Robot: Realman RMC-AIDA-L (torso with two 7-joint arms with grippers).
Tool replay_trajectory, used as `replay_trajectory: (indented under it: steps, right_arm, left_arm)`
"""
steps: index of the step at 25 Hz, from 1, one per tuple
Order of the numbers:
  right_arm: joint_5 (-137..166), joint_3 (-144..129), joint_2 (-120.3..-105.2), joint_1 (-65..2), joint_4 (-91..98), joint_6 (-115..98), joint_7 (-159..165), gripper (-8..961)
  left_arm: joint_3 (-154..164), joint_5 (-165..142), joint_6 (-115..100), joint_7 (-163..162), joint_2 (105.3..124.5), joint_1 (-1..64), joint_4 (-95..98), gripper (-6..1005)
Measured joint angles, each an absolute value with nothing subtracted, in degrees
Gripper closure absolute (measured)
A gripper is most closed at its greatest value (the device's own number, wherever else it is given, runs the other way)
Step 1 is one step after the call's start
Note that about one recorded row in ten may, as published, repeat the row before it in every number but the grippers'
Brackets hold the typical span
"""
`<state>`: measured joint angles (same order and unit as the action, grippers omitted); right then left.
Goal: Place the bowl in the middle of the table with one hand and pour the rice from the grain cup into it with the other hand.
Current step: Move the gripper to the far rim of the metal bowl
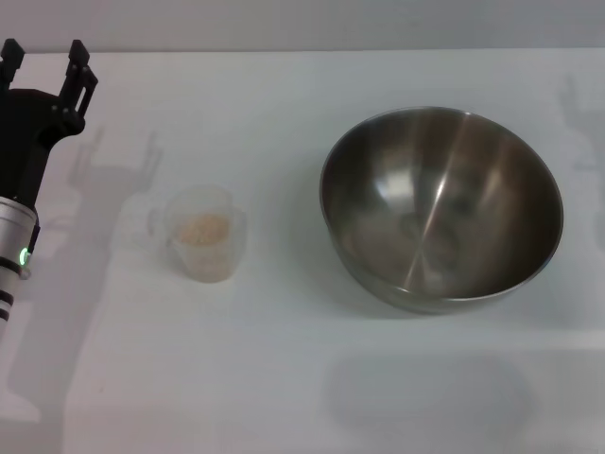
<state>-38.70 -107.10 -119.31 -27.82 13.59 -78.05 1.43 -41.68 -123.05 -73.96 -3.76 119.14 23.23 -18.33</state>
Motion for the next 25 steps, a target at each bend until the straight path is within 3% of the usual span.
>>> replay_trajectory:
  steps: [25]
  right_arm:
    - [-38.52,-106.99,-119.36,-26.24,12.48,-82.73,-14.01,288]
  left_arm:
    - [-42.36,-123.05,-75.31,-3.69,119.18,22.12,-18.67,256]
